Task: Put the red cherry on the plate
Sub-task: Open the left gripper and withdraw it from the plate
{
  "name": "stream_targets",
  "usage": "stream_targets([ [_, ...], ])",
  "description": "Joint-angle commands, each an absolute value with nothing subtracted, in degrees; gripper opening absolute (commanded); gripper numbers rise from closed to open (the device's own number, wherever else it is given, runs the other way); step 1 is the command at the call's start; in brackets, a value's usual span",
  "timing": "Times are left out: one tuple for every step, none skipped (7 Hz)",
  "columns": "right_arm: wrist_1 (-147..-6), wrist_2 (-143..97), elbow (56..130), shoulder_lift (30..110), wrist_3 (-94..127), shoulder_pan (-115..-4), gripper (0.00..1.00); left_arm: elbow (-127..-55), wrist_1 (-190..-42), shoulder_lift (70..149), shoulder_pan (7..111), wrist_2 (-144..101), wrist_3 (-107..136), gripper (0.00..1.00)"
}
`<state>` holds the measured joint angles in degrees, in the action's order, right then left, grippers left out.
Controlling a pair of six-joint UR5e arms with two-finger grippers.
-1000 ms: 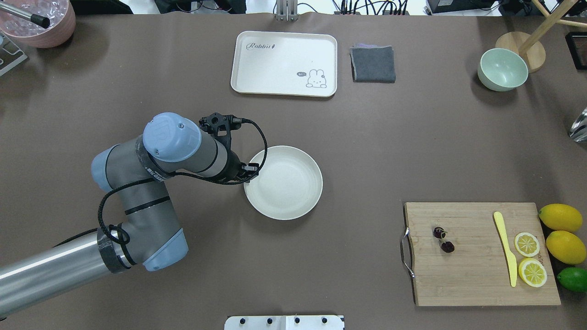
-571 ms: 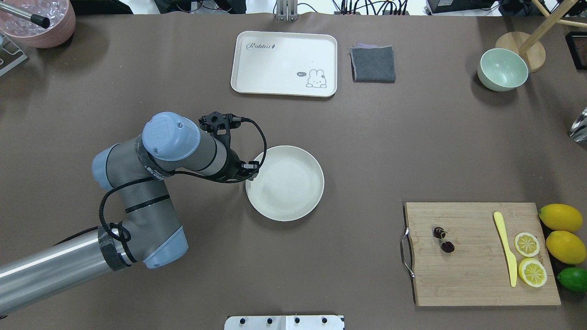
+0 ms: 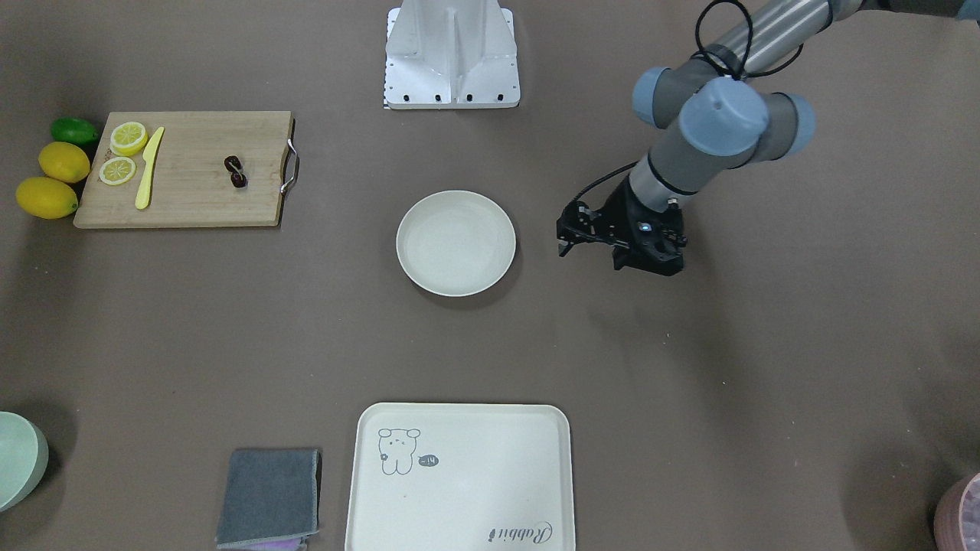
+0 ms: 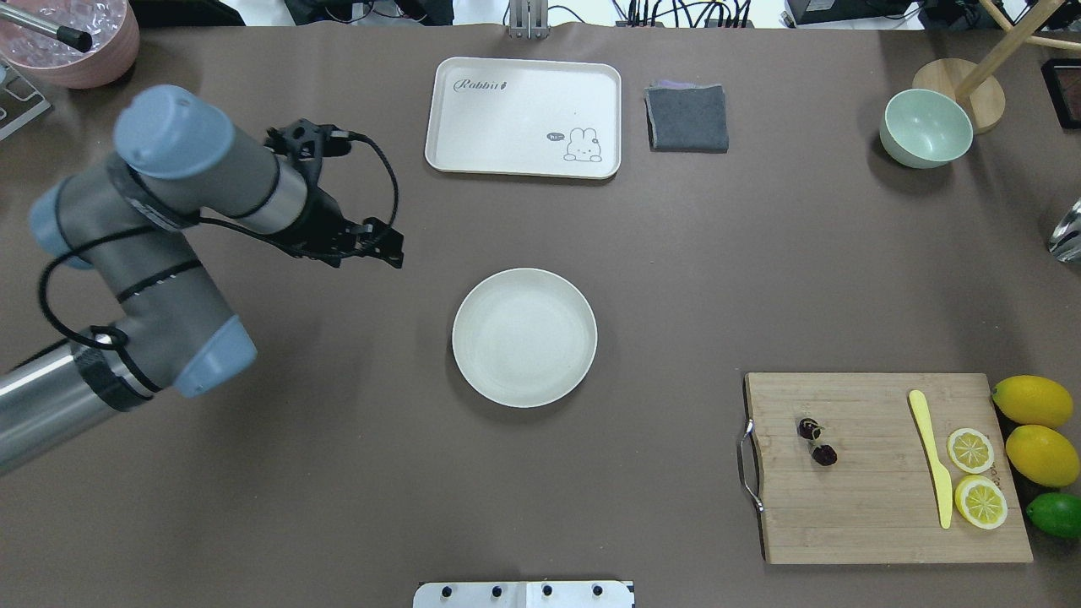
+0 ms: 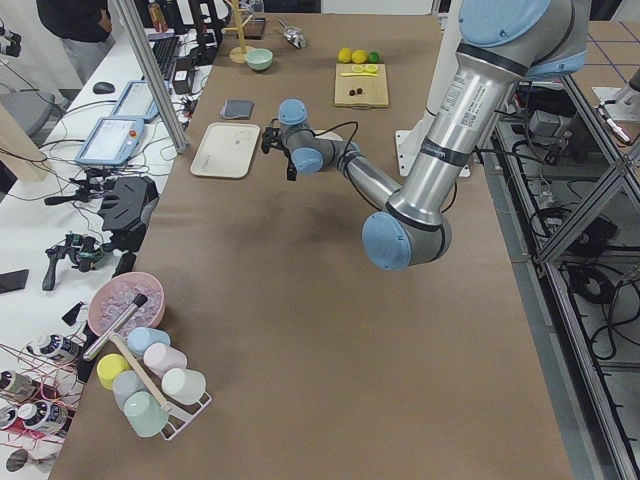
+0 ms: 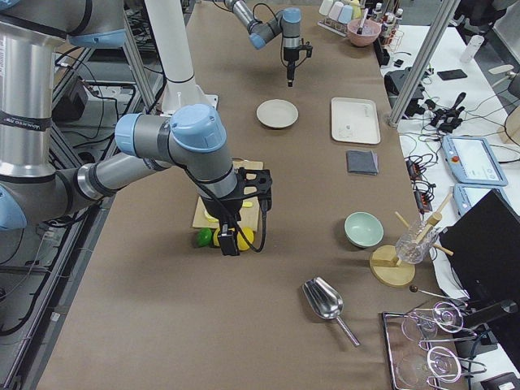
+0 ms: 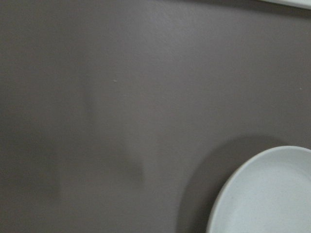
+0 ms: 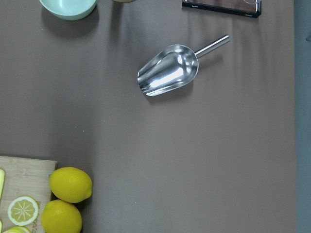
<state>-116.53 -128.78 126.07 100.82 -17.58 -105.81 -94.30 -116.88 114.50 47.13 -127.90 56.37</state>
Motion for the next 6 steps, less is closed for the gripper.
stream_targets([
  [-116.7,-130.3,126.2,94.9,-5.2,-95.9,1.00,-101.0,-117.0,103.9,56.9,-137.3,48.5,0.98],
  [-116.6,-130.3,126.2,90.9,3.3,-90.0,1.00,-104.3,-116.9,98.0,60.1,-140.7,44.0,0.98],
  [-116.6,-131.6,127.0,88.0,10.6,-85.1,1.00,-105.5,-117.0,94.0,63.7,-142.7,39.9,0.98],
  [-116.5,-131.8,129.6,86.9,18.5,-79.3,1.00,-105.9,-117.0,91.1,66.8,-144.6,35.0,0.98],
  [-116.4,-131.9,132.2,86.1,24.5,-73.9,1.00,-105.6,-116.9,89.5,68.6,-146.0,31.5,0.98],
  [-115.9,-131.5,133.1,83.7,32.4,-68.3,1.00,-105.4,-116.9,88.5,69.7,-146.3,29.5,0.98],
])
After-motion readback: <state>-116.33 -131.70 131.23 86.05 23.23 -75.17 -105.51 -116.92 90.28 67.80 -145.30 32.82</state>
